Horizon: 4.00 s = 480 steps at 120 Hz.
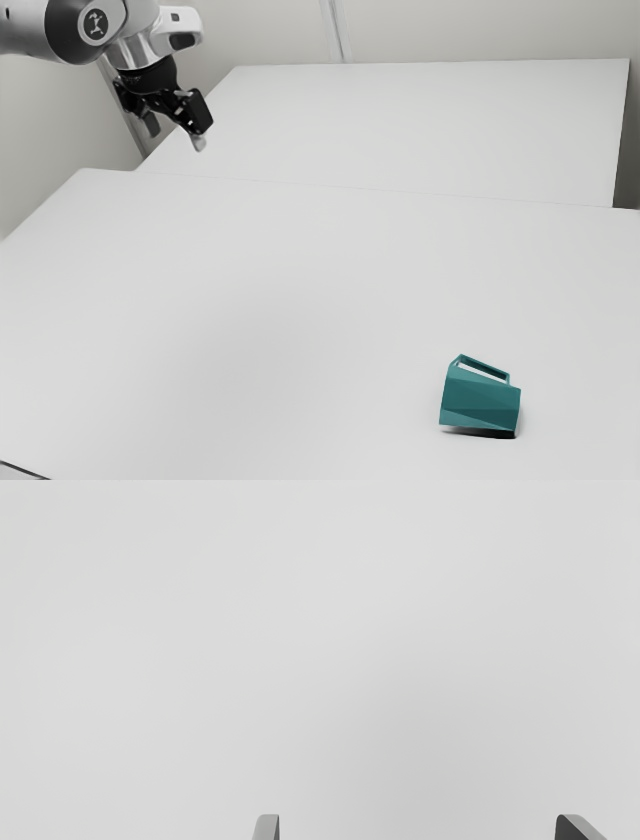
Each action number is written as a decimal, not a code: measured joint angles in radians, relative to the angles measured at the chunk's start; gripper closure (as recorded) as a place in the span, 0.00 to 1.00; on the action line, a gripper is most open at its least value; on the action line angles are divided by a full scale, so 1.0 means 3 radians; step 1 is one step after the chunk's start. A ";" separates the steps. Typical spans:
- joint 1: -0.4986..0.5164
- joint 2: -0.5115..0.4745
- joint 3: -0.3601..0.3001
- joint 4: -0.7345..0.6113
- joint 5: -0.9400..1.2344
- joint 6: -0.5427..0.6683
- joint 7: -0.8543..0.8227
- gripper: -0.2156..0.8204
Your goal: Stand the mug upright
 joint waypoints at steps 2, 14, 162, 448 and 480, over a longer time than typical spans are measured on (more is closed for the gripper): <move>0.0000 -0.0001 0.0000 -0.0004 -0.0005 0.0005 0.0003 0.21; -0.0001 -0.0004 0.0000 -0.0019 -0.0024 0.0028 0.0017 0.21; -0.0120 0.0897 -0.0477 -0.1376 -0.2972 0.0802 -0.0288 0.21; -0.0770 0.1144 -0.0614 -0.0809 -0.1633 0.1699 -0.0804 0.96; -0.0482 0.0814 -0.0472 -0.0854 -0.0610 0.1637 -0.1005 0.97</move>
